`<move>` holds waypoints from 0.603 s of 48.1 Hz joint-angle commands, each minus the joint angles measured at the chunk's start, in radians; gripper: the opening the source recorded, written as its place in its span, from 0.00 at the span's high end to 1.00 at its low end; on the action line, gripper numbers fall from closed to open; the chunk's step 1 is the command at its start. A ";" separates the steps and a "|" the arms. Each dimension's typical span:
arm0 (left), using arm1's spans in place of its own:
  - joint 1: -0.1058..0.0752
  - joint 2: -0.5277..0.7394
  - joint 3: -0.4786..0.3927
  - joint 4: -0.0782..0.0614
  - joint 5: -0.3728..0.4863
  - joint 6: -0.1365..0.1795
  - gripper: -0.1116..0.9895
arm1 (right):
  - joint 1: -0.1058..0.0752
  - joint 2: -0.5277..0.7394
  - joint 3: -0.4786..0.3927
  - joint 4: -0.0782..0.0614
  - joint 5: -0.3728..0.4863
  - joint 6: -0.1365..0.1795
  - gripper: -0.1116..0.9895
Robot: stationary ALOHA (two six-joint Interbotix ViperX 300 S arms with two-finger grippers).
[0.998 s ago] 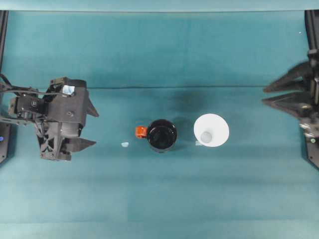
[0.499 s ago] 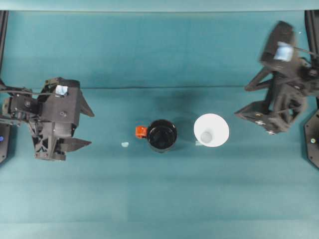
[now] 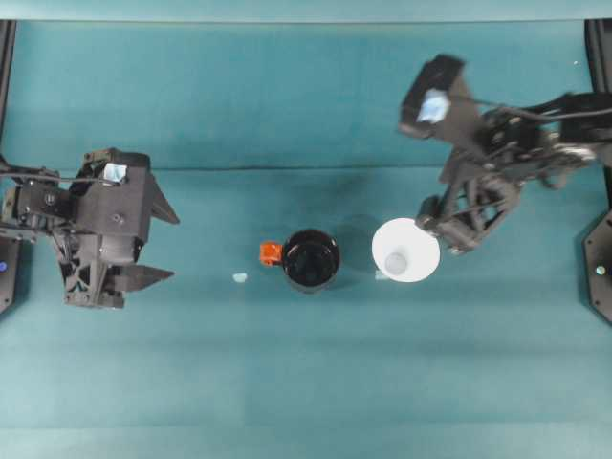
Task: Put the paper cup into the moved red handle cup holder.
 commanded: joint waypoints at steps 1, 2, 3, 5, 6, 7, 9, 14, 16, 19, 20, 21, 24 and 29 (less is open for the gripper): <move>0.000 -0.009 -0.012 0.002 -0.003 0.000 0.08 | 0.002 0.067 0.002 0.008 -0.035 -0.005 0.09; 0.000 -0.009 -0.012 0.002 -0.003 0.000 0.08 | 0.002 0.074 0.005 0.009 -0.041 -0.003 0.09; 0.000 -0.009 -0.012 0.002 -0.003 0.000 0.08 | 0.002 0.078 0.008 0.009 -0.044 -0.002 0.09; 0.002 -0.009 -0.011 0.000 -0.003 0.002 0.08 | 0.002 0.094 0.012 0.009 -0.051 -0.002 0.09; 0.002 -0.011 -0.011 0.002 -0.003 0.002 0.08 | 0.002 0.101 0.014 0.009 -0.052 -0.002 0.09; 0.002 -0.009 -0.011 0.002 -0.003 0.002 0.08 | 0.002 0.106 0.017 0.009 -0.054 -0.003 0.09; 0.003 -0.009 -0.012 0.002 -0.003 0.002 0.08 | 0.002 0.120 0.023 0.009 -0.058 -0.003 0.09; 0.003 -0.009 -0.012 0.002 -0.003 0.002 0.08 | 0.002 0.144 0.041 0.009 -0.081 -0.005 0.09; 0.005 -0.009 -0.011 0.002 -0.003 0.002 0.08 | 0.002 0.147 0.046 0.009 -0.092 -0.005 0.09; 0.006 -0.009 -0.011 0.002 -0.003 0.002 0.08 | 0.002 0.153 0.054 0.009 -0.115 -0.005 0.09; 0.006 -0.009 -0.011 0.002 -0.003 0.002 0.08 | 0.002 0.155 0.055 0.009 -0.120 -0.003 0.09; 0.006 -0.009 -0.011 0.002 -0.003 0.002 0.08 | 0.002 0.156 0.060 0.009 -0.123 -0.003 0.09; 0.008 -0.009 -0.011 0.002 -0.003 0.002 0.08 | 0.002 0.160 0.063 0.009 -0.127 -0.003 0.09; 0.014 -0.009 -0.011 0.002 -0.003 0.003 0.08 | 0.002 0.167 0.064 0.009 -0.132 -0.003 0.10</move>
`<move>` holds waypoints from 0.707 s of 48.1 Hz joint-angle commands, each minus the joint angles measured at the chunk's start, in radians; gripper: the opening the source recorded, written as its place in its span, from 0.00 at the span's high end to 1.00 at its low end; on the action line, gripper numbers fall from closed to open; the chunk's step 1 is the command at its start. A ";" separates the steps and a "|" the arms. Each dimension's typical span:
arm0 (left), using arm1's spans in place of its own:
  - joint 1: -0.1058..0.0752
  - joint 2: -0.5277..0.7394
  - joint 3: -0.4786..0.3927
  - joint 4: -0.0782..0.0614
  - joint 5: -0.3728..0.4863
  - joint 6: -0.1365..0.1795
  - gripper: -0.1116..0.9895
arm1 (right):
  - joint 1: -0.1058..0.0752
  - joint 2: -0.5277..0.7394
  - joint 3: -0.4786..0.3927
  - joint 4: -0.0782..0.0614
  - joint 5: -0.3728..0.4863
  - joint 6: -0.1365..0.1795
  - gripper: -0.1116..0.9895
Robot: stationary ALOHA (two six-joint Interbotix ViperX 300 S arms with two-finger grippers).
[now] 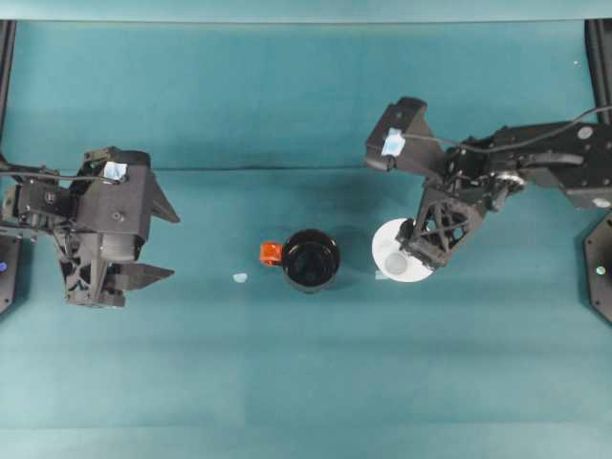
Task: Put the paper cup into the moved red handle cup holder.
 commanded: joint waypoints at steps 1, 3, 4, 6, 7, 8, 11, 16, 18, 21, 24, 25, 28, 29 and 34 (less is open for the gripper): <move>0.009 -0.008 -0.009 0.000 -0.005 0.002 0.08 | 0.002 0.006 -0.005 0.002 -0.008 -0.003 0.10; 0.012 -0.008 -0.009 0.002 -0.005 0.003 0.08 | 0.002 0.009 -0.005 0.002 -0.009 -0.003 0.10; 0.014 -0.008 -0.009 0.002 -0.005 0.003 0.08 | 0.002 0.012 -0.005 0.002 -0.009 -0.003 0.10; 0.015 -0.008 -0.009 0.000 -0.005 0.005 0.08 | 0.000 0.017 -0.005 0.002 -0.011 -0.003 0.10; 0.017 -0.008 -0.009 0.002 -0.005 0.005 0.08 | 0.002 0.018 -0.005 0.002 -0.012 -0.003 0.11; 0.017 -0.008 -0.009 0.002 -0.005 0.005 0.08 | 0.002 0.018 -0.005 0.002 -0.014 -0.003 0.11; 0.018 -0.008 -0.009 0.002 -0.005 0.005 0.08 | 0.000 0.020 -0.005 0.002 -0.015 -0.002 0.11; 0.018 -0.008 -0.008 0.002 -0.005 0.005 0.08 | 0.000 0.020 -0.005 0.002 -0.017 0.003 0.12; 0.018 -0.008 -0.009 0.000 -0.005 0.005 0.08 | 0.000 0.020 -0.006 0.002 -0.014 0.005 0.13; 0.018 -0.008 -0.008 0.002 -0.005 0.005 0.08 | 0.000 0.020 -0.009 0.002 -0.012 0.006 0.19; 0.018 -0.008 -0.009 0.002 -0.005 0.005 0.08 | 0.002 0.020 -0.012 0.002 -0.012 0.009 0.33; 0.018 -0.009 -0.008 0.002 -0.005 0.005 0.08 | 0.002 0.021 -0.009 0.003 -0.012 0.011 0.37; 0.018 -0.008 -0.009 0.002 -0.005 0.005 0.08 | 0.002 0.025 -0.014 0.003 -0.012 0.014 0.54; 0.018 -0.009 -0.008 0.002 -0.005 0.005 0.08 | 0.003 0.025 -0.015 0.002 -0.012 0.014 0.60; 0.018 -0.008 -0.009 0.002 -0.005 0.005 0.08 | 0.009 0.026 -0.020 0.011 -0.011 0.011 0.82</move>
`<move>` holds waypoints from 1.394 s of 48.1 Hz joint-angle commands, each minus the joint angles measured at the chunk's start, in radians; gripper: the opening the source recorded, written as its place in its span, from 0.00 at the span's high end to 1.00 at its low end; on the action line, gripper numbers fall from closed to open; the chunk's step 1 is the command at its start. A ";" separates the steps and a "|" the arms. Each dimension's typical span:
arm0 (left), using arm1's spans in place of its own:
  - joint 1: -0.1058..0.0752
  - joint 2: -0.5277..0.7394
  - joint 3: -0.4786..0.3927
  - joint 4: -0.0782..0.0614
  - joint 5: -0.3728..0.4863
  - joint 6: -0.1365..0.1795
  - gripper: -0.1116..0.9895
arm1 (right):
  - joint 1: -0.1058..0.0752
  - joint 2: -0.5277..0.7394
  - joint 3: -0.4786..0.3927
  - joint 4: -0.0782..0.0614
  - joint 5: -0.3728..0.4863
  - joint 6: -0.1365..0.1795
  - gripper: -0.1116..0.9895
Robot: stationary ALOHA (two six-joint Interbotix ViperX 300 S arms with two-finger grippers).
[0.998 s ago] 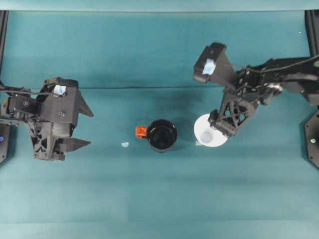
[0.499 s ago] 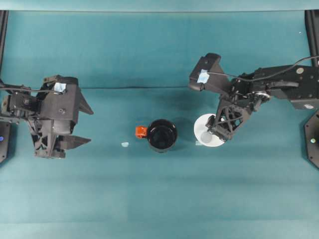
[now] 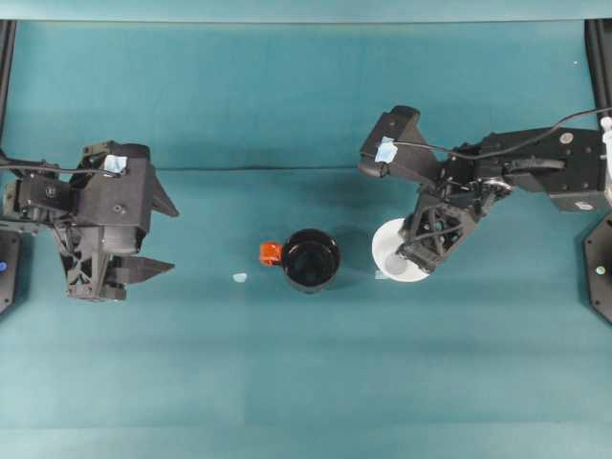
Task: Put the paper cup into the moved red handle cup holder.
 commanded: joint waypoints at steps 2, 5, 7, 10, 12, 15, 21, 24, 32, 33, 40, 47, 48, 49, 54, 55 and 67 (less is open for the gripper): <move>0.000 -0.008 -0.012 0.002 -0.005 -0.002 0.08 | 0.009 -0.008 -0.017 0.015 -0.003 0.008 0.88; 0.000 -0.008 -0.012 0.002 -0.005 -0.002 0.08 | 0.009 -0.006 -0.017 0.026 -0.005 0.005 0.94; 0.000 -0.008 -0.011 0.002 -0.005 -0.002 0.08 | 0.014 -0.006 -0.015 0.031 -0.006 0.005 0.97; 0.000 -0.008 -0.011 0.002 -0.005 -0.002 0.08 | 0.015 -0.008 -0.015 0.032 -0.006 0.005 0.99; 0.002 -0.008 -0.012 0.000 -0.005 -0.002 0.08 | 0.015 -0.008 -0.017 0.032 -0.003 0.005 0.99; 0.003 -0.008 -0.012 0.000 -0.003 -0.002 0.08 | 0.015 -0.006 -0.017 0.032 -0.002 0.005 0.99; 0.005 -0.009 -0.012 0.002 -0.005 -0.002 0.09 | 0.015 -0.009 -0.018 0.040 0.002 0.008 0.99; 0.005 -0.008 -0.012 0.002 -0.005 -0.003 0.08 | 0.015 -0.015 -0.026 0.051 0.012 0.009 0.99; 0.005 -0.009 -0.014 0.000 -0.005 -0.006 0.08 | -0.011 -0.091 -0.140 0.074 0.169 0.011 0.99; 0.005 -0.008 -0.014 0.000 -0.005 -0.006 0.08 | -0.015 -0.101 -0.161 0.072 0.193 0.011 0.99; 0.005 -0.008 -0.014 0.002 -0.005 -0.006 0.08 | -0.040 -0.141 -0.273 0.067 0.328 0.005 0.99; 0.005 -0.008 -0.014 0.000 -0.005 -0.008 0.08 | -0.037 -0.140 -0.336 0.063 0.394 0.003 0.99; 0.005 -0.009 -0.014 0.002 -0.005 -0.008 0.08 | -0.035 -0.138 -0.342 0.063 0.399 0.003 0.99; 0.006 -0.008 -0.014 0.002 -0.005 -0.008 0.08 | -0.032 -0.133 -0.351 0.063 0.403 0.003 0.99; 0.005 -0.008 -0.014 0.002 -0.005 -0.009 0.08 | -0.017 -0.120 -0.396 0.063 0.405 0.005 0.99; 0.005 -0.008 -0.014 0.002 -0.005 -0.009 0.08 | -0.014 -0.117 -0.408 0.063 0.405 0.005 0.99; 0.005 -0.008 -0.015 0.002 -0.005 -0.008 0.09 | 0.032 0.008 -0.575 0.048 0.376 -0.032 0.99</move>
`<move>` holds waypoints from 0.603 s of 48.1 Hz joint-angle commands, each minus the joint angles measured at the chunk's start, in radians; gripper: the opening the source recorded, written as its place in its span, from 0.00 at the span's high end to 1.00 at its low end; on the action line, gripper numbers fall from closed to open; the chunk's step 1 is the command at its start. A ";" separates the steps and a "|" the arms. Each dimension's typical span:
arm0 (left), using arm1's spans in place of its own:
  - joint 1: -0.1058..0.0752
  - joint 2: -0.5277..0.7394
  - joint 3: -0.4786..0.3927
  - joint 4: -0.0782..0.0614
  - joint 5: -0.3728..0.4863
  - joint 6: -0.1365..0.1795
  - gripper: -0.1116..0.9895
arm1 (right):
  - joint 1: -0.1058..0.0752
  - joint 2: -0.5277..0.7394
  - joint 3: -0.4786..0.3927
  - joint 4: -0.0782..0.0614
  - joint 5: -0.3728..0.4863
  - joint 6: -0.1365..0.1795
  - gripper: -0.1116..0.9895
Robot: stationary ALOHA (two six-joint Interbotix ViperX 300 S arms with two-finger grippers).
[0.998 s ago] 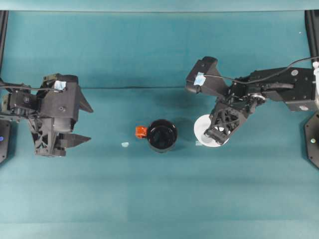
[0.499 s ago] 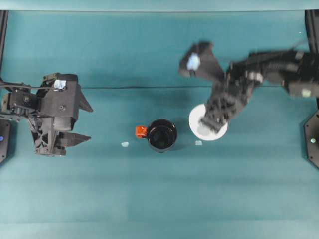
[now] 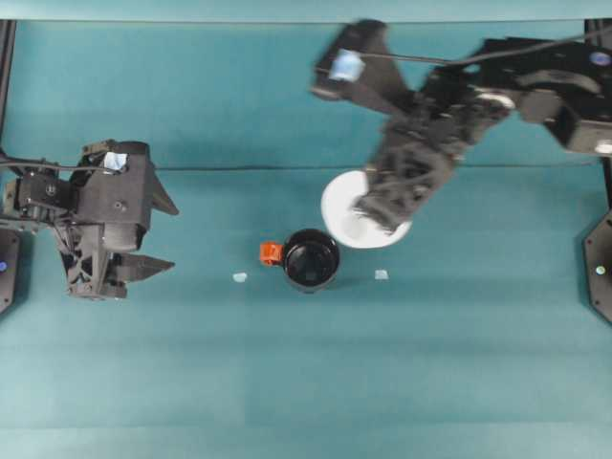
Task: Put the paper cup into the moved red handle cup holder.
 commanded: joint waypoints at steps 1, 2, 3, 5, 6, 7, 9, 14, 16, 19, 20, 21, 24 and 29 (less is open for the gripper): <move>0.000 -0.009 -0.014 0.000 -0.005 0.000 0.08 | 0.025 0.046 -0.080 -0.012 -0.014 -0.025 0.99; 0.000 -0.009 -0.014 0.000 -0.005 0.000 0.09 | 0.028 0.060 -0.092 -0.014 -0.015 -0.028 0.99; 0.000 -0.009 -0.014 0.000 -0.005 0.000 0.08 | 0.031 0.072 -0.100 -0.015 -0.015 -0.029 0.99; 0.000 -0.009 -0.012 0.002 -0.005 0.000 0.08 | 0.035 0.092 -0.117 -0.018 -0.015 -0.031 0.99; 0.000 -0.009 -0.014 0.002 -0.003 0.000 0.08 | 0.037 0.101 -0.121 -0.018 -0.015 -0.031 0.99; 0.000 -0.011 -0.014 0.000 -0.005 0.000 0.08 | 0.040 0.110 -0.126 -0.020 -0.017 -0.032 0.99; 0.000 -0.009 -0.012 0.002 -0.005 -0.002 0.08 | 0.043 0.126 -0.130 -0.020 -0.018 -0.032 0.99; 0.000 -0.009 -0.014 0.000 -0.005 -0.003 0.08 | 0.048 0.156 -0.121 -0.023 -0.028 -0.031 0.99; 0.000 -0.009 -0.014 0.002 -0.005 -0.003 0.08 | 0.052 0.175 -0.107 -0.025 -0.041 -0.031 0.99; 0.000 -0.009 -0.014 0.000 -0.003 -0.003 0.08 | 0.055 0.192 -0.092 -0.025 -0.064 -0.031 0.99; 0.000 -0.009 -0.014 0.002 -0.005 -0.003 0.08 | 0.057 0.198 -0.086 -0.025 -0.072 -0.031 0.99; 0.000 -0.009 -0.014 0.000 -0.005 -0.003 0.08 | 0.058 0.201 -0.080 -0.025 -0.080 -0.031 0.99; 0.000 -0.009 -0.012 0.002 -0.003 -0.003 0.08 | 0.063 0.210 -0.066 -0.026 -0.098 -0.029 0.99; 0.000 -0.011 -0.012 0.002 -0.003 -0.003 0.08 | 0.064 0.216 -0.043 -0.026 -0.118 -0.029 0.99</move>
